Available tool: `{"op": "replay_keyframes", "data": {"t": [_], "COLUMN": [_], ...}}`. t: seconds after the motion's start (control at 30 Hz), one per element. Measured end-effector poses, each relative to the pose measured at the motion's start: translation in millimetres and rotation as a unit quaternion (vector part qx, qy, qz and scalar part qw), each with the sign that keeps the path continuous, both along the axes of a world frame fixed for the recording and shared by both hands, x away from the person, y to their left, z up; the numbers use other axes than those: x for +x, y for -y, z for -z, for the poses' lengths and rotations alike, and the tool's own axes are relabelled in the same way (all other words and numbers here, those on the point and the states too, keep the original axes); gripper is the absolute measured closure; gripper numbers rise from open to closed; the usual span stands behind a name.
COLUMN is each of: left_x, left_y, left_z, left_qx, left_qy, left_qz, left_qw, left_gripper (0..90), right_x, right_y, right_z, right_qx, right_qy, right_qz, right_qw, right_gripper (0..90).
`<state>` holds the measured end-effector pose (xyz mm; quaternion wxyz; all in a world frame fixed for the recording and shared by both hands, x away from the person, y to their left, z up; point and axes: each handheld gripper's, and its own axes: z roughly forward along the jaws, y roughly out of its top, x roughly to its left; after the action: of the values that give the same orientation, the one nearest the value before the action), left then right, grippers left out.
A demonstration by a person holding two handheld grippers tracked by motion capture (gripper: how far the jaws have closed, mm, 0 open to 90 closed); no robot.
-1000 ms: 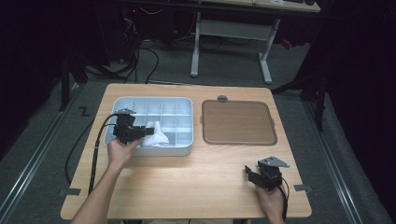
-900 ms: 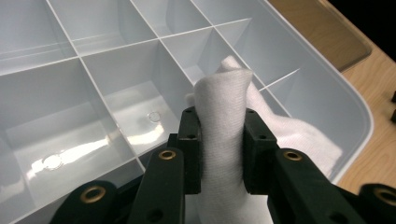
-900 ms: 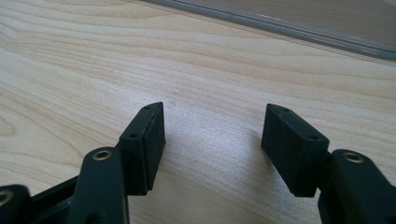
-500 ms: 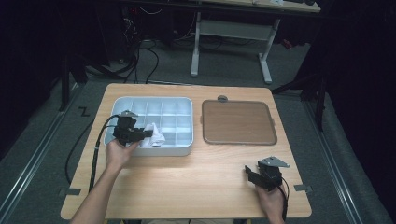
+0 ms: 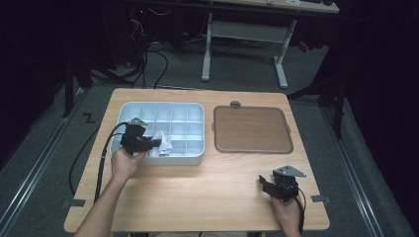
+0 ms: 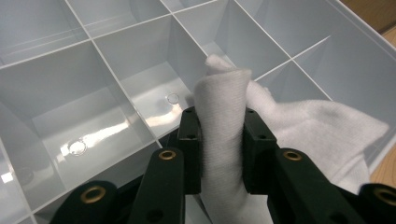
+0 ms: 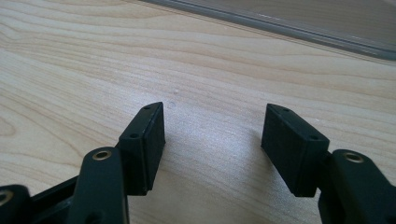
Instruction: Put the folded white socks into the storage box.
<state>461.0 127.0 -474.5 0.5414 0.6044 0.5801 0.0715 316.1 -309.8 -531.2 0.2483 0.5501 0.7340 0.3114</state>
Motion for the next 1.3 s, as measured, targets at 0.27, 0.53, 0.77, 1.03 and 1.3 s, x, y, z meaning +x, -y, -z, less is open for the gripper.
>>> {"op": "replay_keyframes", "data": {"t": [0.27, 0.53, 0.77, 1.03, 1.3], "left_x": [-0.6, -1.7, -1.5, -1.5, -1.7], "left_y": [2.4, 4.3, 6.3, 7.7, 9.4], "left_z": [1.4, 2.0, 4.7, 5.8, 7.8], "left_qx": [0.011, 0.021, 0.037, 0.044, 0.051], "left_qy": [0.001, 0.005, 0.002, 0.001, -0.001], "left_qz": [-0.001, -0.001, 0.0, 0.001, 0.002], "left_qw": [0.9999, 0.9998, 0.9993, 0.999, 0.9987], "left_gripper": [73.2, 73.3, 73.3, 73.3, 73.4], "right_x": [0.0, 0.0, 0.0, 0.0, 0.0], "right_y": [0.0, 0.0, 0.0, 0.1, 0.1], "right_z": [0.0, 0.0, 0.0, 0.0, 0.0], "right_qx": [0.0, 0.0, 0.0, 0.0, 0.0], "right_qy": [0.0, 0.0, 0.0, 0.0, 0.0], "right_qz": [0.0, 0.0, 0.0, 0.0, 0.0], "right_qw": [1.0, 1.0, 1.0, 1.0, 1.0], "right_gripper": [40.0, 39.9, 40.0, 39.9, 40.0]}}
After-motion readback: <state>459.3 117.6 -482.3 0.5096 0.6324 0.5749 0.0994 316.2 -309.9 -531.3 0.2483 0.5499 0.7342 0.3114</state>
